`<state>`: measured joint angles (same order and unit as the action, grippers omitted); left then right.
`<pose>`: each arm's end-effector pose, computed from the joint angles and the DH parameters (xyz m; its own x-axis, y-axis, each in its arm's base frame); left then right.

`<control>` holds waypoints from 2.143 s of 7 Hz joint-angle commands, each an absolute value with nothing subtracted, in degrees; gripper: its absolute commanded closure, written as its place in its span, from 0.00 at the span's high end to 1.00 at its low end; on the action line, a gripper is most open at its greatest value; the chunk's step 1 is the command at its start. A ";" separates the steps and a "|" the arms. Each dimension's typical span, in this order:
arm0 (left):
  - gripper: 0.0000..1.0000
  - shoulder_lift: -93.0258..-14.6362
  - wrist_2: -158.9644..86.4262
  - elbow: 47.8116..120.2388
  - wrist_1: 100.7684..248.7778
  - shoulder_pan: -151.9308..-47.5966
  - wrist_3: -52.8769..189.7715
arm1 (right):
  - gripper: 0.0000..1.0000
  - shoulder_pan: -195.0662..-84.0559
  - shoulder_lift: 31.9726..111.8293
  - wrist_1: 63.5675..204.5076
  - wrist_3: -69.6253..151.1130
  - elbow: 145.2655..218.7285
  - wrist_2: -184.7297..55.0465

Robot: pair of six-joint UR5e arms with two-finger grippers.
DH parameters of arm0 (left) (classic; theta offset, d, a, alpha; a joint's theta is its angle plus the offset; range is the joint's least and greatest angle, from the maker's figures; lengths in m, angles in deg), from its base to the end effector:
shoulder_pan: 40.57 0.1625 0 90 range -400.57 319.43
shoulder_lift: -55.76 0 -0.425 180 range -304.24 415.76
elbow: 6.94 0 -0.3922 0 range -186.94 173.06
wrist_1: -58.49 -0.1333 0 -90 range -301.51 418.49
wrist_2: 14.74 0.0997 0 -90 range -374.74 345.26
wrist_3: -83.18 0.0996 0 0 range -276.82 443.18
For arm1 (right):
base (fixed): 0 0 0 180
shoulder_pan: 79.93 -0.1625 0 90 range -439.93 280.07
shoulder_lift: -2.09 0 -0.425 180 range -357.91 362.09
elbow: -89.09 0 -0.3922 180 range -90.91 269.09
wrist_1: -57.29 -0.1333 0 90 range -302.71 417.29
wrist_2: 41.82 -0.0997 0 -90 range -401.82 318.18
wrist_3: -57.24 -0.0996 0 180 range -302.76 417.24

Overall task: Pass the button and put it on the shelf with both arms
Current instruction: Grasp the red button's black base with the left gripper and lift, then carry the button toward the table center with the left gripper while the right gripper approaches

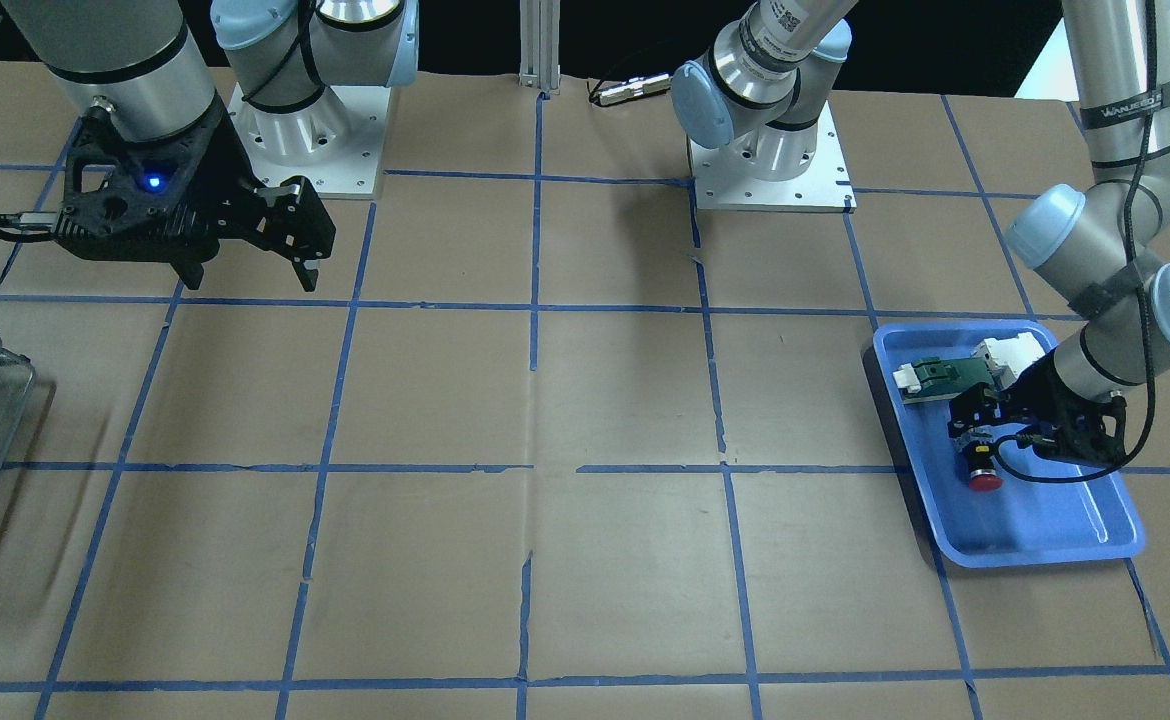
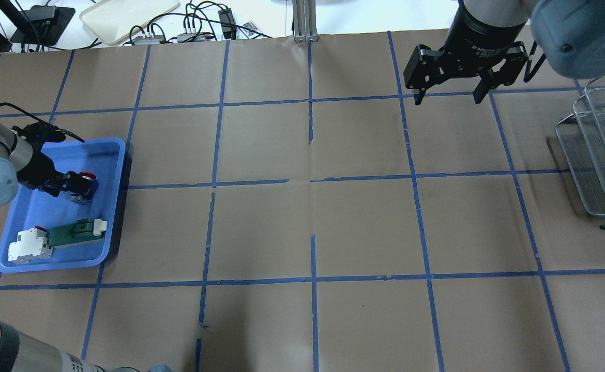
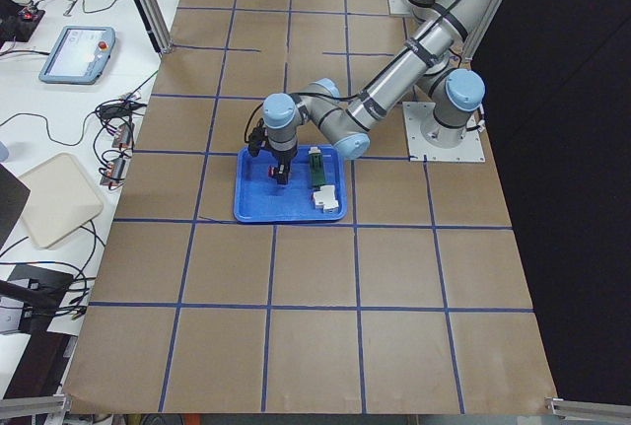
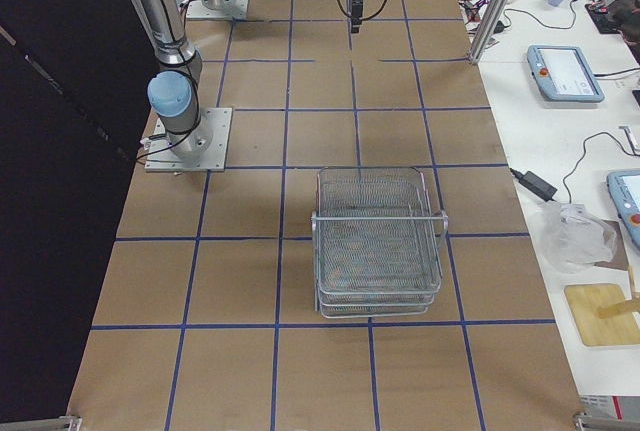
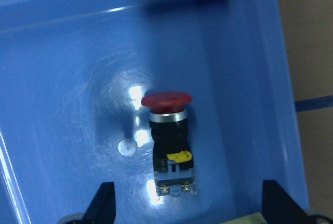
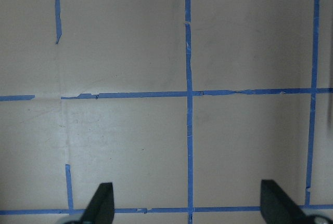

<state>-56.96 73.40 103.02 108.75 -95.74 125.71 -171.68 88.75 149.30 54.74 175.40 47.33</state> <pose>0.2003 -0.5269 0.1841 -0.9895 0.1325 0.0586 0.1336 0.9909 0.0159 0.1506 -0.5163 0.4938 -0.9998 0.0124 -0.0166 0.0131 0.9991 -0.0405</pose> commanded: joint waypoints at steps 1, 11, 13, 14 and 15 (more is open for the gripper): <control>0.64 -58.41 73.16 103.45 107.62 -95.59 125.19 | 0.94 -171.60 88.75 149.40 54.78 175.40 47.21; 0.00 -47.95 64.92 86.77 132.56 -120.22 146.01 | 1.00 -171.16 88.93 149.49 59.88 175.31 46.25; 0.00 -47.42 62.36 83.69 132.32 -131.74 148.65 | 1.00 -171.07 88.93 149.66 60.41 175.31 46.25; 0.00 -47.25 59.91 81.41 132.67 -136.50 148.66 | 1.00 -170.90 88.84 149.58 62.41 175.31 46.25; 0.00 -47.16 58.23 79.47 132.76 -141.42 148.57 | 1.00 -169.85 88.93 149.58 70.52 175.31 46.16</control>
